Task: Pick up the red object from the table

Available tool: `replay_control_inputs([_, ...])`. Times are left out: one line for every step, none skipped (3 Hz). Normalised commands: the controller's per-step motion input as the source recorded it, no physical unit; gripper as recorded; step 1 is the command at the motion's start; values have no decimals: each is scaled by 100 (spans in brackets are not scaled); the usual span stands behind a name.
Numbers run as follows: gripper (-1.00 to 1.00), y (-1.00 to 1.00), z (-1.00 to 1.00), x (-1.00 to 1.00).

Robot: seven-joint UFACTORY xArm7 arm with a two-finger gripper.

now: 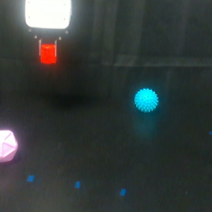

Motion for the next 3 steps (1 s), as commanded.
replay_control_inputs([-100, 38, -8, 40])
replay_control_inputs([-100, -6, -13, -12])
replay_control_inputs([-100, -8, -11, -13])
